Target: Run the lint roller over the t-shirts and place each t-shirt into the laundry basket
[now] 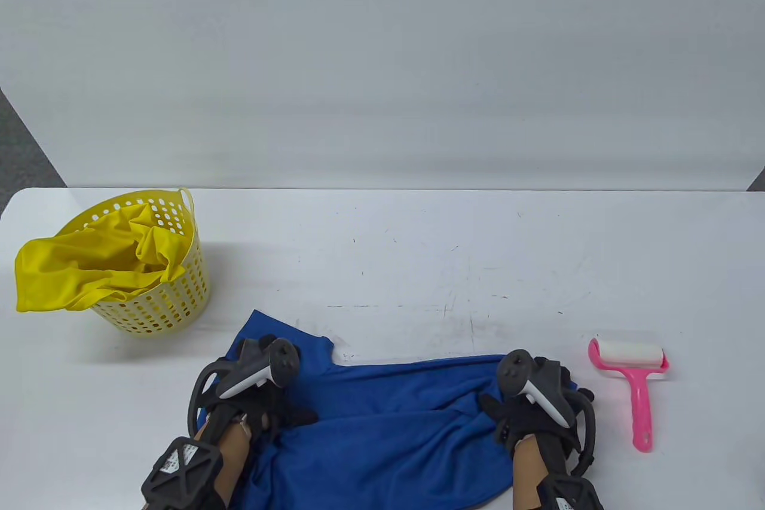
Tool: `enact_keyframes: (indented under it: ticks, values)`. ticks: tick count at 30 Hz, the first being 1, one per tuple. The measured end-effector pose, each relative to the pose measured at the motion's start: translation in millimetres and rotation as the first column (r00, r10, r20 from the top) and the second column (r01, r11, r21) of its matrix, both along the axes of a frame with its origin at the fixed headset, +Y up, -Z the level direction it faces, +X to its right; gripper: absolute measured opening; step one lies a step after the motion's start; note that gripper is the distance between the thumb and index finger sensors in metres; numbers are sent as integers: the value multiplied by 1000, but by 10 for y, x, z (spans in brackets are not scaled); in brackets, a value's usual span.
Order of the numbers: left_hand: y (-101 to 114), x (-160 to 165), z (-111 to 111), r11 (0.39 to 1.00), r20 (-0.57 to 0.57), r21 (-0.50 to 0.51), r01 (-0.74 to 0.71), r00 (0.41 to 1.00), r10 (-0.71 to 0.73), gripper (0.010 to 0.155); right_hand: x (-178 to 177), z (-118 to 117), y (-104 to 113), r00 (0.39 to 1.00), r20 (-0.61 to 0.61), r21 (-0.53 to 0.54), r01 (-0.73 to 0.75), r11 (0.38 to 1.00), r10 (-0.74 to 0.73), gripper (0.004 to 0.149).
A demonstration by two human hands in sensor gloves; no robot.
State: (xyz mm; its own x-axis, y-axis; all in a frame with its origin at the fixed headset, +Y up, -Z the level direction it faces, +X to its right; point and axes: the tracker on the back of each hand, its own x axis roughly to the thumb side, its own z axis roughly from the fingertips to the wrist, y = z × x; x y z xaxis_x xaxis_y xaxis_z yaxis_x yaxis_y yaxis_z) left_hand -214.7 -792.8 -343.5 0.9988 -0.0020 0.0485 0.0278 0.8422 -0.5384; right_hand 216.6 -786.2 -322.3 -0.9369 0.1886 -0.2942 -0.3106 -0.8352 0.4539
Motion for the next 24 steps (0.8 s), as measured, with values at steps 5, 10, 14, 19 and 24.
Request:
enact_keyframes:
  ticks: [5,10,14,19,24]
  values:
    - [-24,-54,-2,999,-9,19,-44,999,44,118,-34,4,70,987,-104,94,-115,989,124,94]
    - [152,133,94,981,93,185,-52,995,35,99,-190,35,330,975,-128,568,-80,819,184,86]
    - [192,297,127,970,108,239,-52,994,27,81,-417,12,322,976,-209,474,44,880,63,63]
    - [62,253,1,995,45,93,19,999,-23,106,-508,-21,7,964,-266,-20,-39,999,32,89]
    - [25,170,-19,997,-7,71,-27,1000,28,109,-323,-64,14,956,-291,62,67,996,-47,87]
